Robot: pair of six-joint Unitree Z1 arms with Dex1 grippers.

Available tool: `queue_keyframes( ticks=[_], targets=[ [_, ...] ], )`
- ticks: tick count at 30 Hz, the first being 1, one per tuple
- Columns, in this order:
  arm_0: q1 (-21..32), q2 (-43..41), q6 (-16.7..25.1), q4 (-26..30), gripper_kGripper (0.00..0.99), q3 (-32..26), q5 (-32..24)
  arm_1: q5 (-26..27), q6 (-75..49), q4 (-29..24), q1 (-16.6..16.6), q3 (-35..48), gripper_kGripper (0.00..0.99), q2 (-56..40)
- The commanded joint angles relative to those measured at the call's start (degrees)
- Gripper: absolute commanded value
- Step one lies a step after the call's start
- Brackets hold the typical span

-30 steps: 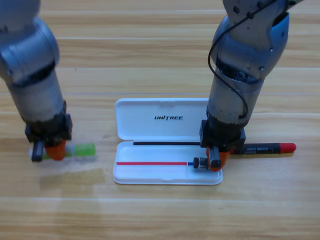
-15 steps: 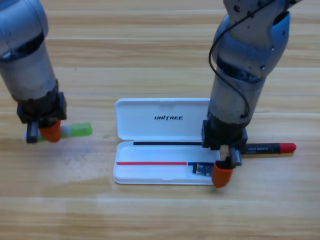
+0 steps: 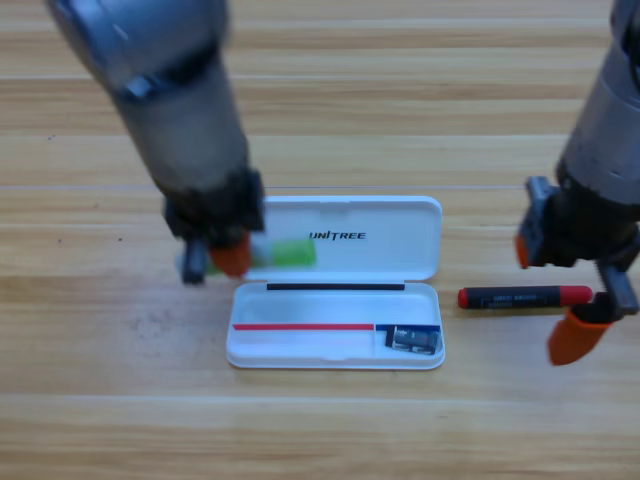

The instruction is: Clean up eraser and pencils

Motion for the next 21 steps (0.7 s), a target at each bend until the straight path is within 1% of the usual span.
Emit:
queue_keyframes(
  ticks=[1, 5, 9, 14, 17, 20, 21],
  targets=[
    [-3.88, 7.42, -0.82, -0.99, 0.000, -0.07, -0.47, -2.16, -3.15, -5.16, -9.01, 2.78, 0.986, 5.68],
    [-3.88, 9.71, -0.91, -2.49, 0.000, 0.55, -0.47, -2.16, -5.08, -7.36, -10.33, 1.46, 0.979, 10.61],
    [-3.88, 11.11, -1.17, -3.45, 0.000, 0.64, -0.56, -2.16, -6.66, -8.59, -10.60, -0.03, 0.946, 14.47],
    [-3.88, 12.26, -1.26, -4.16, 0.000, 0.72, -0.56, -2.43, -8.95, -9.82, -11.12, -1.70, 0.897, 17.99],
    [-3.88, 12.61, -1.26, -4.42, 0.000, 0.64, -0.65, -3.39, -9.91, -10.87, -11.74, -2.23, 0.891, 19.48],
    [-3.88, 12.87, -1.26, -4.68, 0.000, 0.64, -0.65, -3.48, -11.23, -11.22, -12.35, -2.23, 0.815, 20.45],
    [-3.88, 12.96, -1.26, -4.77, 0.000, 0.64, -0.65, -3.48, -11.58, -11.22, -12.44, -2.23, 0.810, 20.63]
  ],
)
